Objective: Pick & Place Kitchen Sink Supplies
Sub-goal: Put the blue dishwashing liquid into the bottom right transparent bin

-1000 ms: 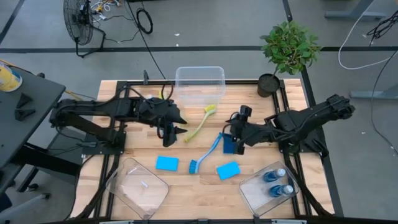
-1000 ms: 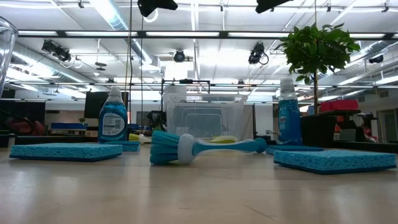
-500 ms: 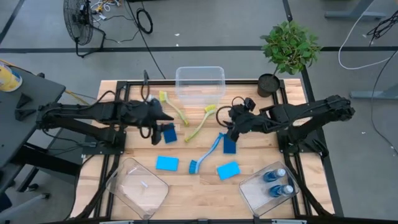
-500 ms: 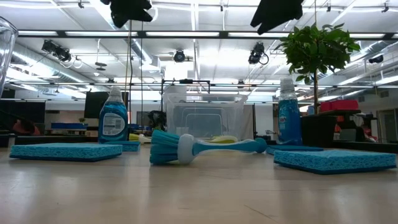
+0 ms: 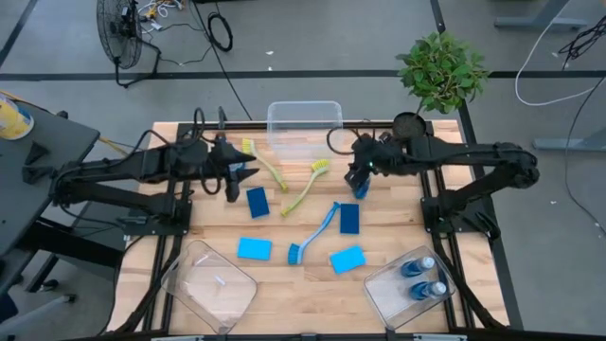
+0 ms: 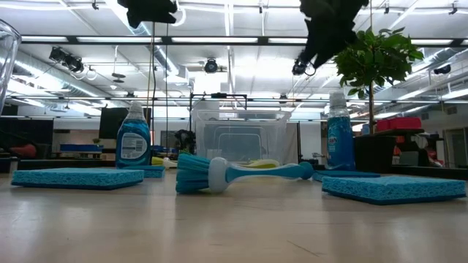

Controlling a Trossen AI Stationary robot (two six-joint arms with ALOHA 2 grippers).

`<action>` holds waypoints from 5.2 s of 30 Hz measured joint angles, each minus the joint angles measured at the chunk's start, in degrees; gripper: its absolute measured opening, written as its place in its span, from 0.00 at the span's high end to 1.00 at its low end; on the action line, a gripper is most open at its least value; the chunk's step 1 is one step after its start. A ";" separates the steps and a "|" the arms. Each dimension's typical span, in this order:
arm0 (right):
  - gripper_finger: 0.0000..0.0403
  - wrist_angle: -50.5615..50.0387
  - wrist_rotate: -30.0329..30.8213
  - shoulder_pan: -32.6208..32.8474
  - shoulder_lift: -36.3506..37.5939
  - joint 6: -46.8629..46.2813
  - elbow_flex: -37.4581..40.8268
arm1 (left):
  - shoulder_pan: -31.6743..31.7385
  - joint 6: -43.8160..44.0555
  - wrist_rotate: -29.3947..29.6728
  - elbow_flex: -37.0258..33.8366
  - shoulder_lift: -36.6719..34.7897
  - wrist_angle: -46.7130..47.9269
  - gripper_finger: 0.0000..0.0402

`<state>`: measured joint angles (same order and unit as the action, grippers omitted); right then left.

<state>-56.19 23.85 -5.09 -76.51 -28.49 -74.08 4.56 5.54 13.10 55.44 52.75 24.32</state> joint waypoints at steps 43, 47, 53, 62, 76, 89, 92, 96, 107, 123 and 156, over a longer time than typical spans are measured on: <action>0.41 -3.91 -21.10 -10.55 -0.02 18.22 0.00 | 6.90 -0.17 -4.16 0.00 0.11 -0.09 0.58; 0.37 -3.78 -21.34 -10.57 -0.02 19.82 0.00 | 6.90 -0.17 -4.15 0.00 0.11 -0.09 0.58; 0.30 -4.24 -21.34 -10.55 -0.02 23.57 0.00 | 6.90 -0.15 -4.15 0.00 0.11 -0.09 0.58; 0.27 -2.04 -22.17 -10.57 -0.04 25.30 7.10 | 6.90 -0.15 -4.15 0.00 0.11 -0.09 0.58; 0.27 -1.37 -19.80 -10.75 -0.07 23.76 9.70 | 6.90 -0.19 -4.13 0.00 0.11 -0.09 0.58; 0.27 -2.10 -19.83 -10.79 -0.07 26.60 9.75 | 6.90 -0.19 -4.15 0.00 0.11 -0.07 0.58; 0.27 -2.09 -19.81 -10.79 -0.04 27.36 9.75 | 6.90 -0.21 -4.13 0.00 0.11 -0.07 0.58; 0.27 -2.07 -18.34 -10.86 -0.04 27.53 9.75 | 6.90 -0.21 -4.14 0.00 0.11 -0.07 0.58; 0.27 -1.31 -19.49 -10.86 -0.04 29.46 9.77 | 6.90 0.09 -4.15 0.00 0.11 -0.05 0.58; 0.27 -1.08 -20.33 -10.86 -0.04 37.11 9.77 | 6.83 1.77 -4.35 -0.01 0.11 0.00 0.58; 0.32 -3.10 -20.89 -10.85 -0.03 39.73 9.77 | 6.83 1.49 -4.39 -0.02 0.13 0.00 0.58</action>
<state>-59.29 2.96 -15.93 -76.54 11.23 -64.31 11.40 7.03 8.72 55.42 52.88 24.32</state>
